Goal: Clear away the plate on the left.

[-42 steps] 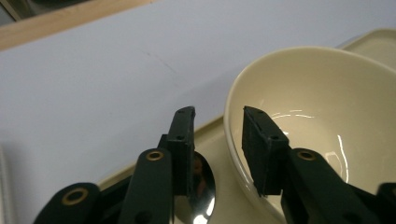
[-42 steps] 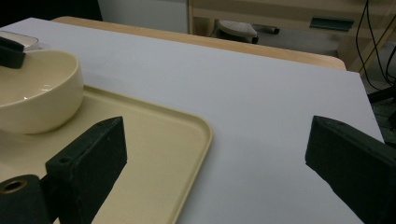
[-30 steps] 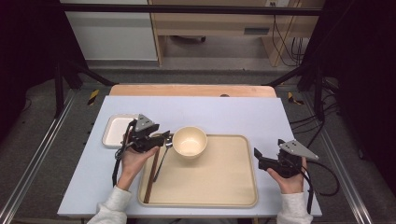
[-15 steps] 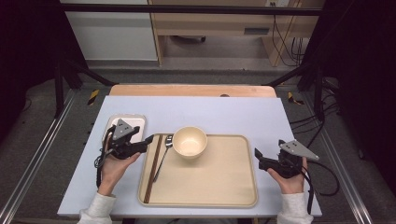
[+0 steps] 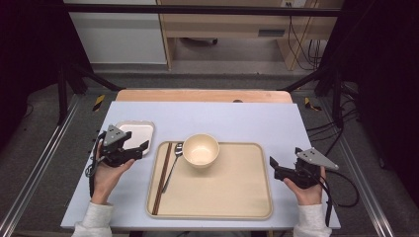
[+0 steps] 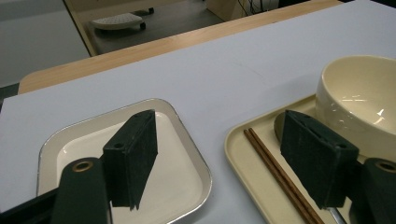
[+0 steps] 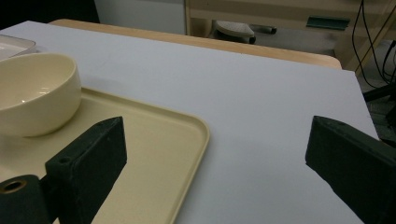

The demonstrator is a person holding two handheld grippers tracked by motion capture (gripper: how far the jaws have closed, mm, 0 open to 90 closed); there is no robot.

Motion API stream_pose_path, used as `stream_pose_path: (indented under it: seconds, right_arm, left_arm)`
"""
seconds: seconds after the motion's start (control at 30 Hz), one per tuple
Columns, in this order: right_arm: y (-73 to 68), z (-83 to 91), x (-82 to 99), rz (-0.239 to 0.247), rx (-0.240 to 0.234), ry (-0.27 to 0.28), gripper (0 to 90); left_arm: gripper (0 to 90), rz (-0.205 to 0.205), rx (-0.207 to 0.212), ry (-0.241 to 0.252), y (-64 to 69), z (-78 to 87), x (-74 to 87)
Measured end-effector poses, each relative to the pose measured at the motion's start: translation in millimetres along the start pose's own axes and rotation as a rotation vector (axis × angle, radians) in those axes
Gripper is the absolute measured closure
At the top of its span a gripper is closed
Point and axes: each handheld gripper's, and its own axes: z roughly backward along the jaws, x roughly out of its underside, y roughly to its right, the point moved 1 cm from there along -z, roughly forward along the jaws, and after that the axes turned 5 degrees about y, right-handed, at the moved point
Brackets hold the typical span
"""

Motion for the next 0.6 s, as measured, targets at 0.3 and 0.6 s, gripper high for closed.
stream_pose_path:
  seconds: [0.3,0.6]
  right_arm:
    - [-0.1,0.3,0.6,-0.003,0.001,-0.004,5.8]
    - [-0.6,-1.3,1.3,-0.004,-0.003,-0.006,5.9]
  left_arm:
    - [25.9,0.017,-0.033,-0.008,-22.3,-1.8,-4.3]
    - [24.8,0.024,-0.091,-0.038,-50.6,-4.9,-6.5]
